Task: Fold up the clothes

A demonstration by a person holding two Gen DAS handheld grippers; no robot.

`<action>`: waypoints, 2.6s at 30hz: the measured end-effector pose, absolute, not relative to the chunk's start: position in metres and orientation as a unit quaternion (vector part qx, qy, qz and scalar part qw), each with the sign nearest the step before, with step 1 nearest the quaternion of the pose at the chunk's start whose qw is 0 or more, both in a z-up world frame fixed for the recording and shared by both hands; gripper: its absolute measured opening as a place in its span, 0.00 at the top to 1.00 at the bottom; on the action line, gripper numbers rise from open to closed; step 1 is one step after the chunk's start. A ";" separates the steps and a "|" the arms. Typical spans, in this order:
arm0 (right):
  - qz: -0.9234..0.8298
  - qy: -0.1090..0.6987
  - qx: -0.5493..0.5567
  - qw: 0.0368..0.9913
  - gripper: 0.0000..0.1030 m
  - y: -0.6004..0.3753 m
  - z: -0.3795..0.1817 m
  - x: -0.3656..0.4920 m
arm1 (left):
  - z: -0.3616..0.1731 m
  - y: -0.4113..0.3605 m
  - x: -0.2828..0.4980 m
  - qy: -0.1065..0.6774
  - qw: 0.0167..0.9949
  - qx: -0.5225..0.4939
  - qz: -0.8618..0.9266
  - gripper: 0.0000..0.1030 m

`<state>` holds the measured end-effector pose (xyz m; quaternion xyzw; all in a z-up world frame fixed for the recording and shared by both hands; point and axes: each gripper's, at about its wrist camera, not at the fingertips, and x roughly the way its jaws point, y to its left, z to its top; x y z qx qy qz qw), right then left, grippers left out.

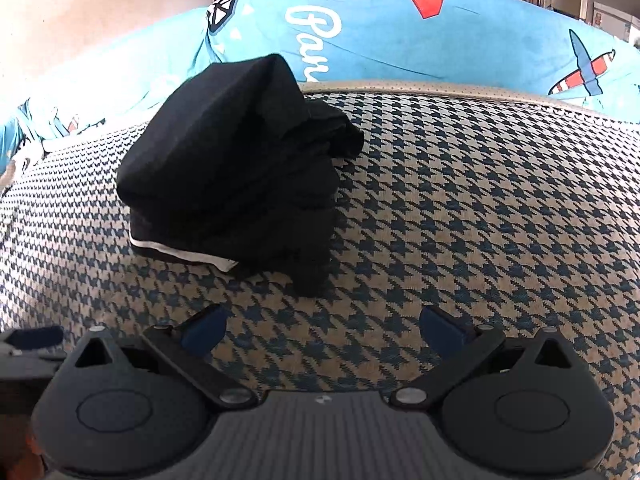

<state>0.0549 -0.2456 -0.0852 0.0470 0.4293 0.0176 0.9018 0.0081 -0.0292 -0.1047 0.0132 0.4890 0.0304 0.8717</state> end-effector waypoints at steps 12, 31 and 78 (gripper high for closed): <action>0.017 0.432 0.044 0.901 0.00 -0.246 -0.079 0.046 | -0.087 -0.025 0.008 0.484 0.874 0.009 0.039 0.00; 0.020 0.419 0.023 0.907 0.00 -0.243 -0.074 0.038 | -0.081 -0.026 0.008 0.472 0.880 0.019 0.049 0.00; 0.040 0.426 0.030 0.903 0.00 -0.242 -0.074 0.037 | -0.080 -0.033 0.012 0.476 0.878 0.000 0.058 0.00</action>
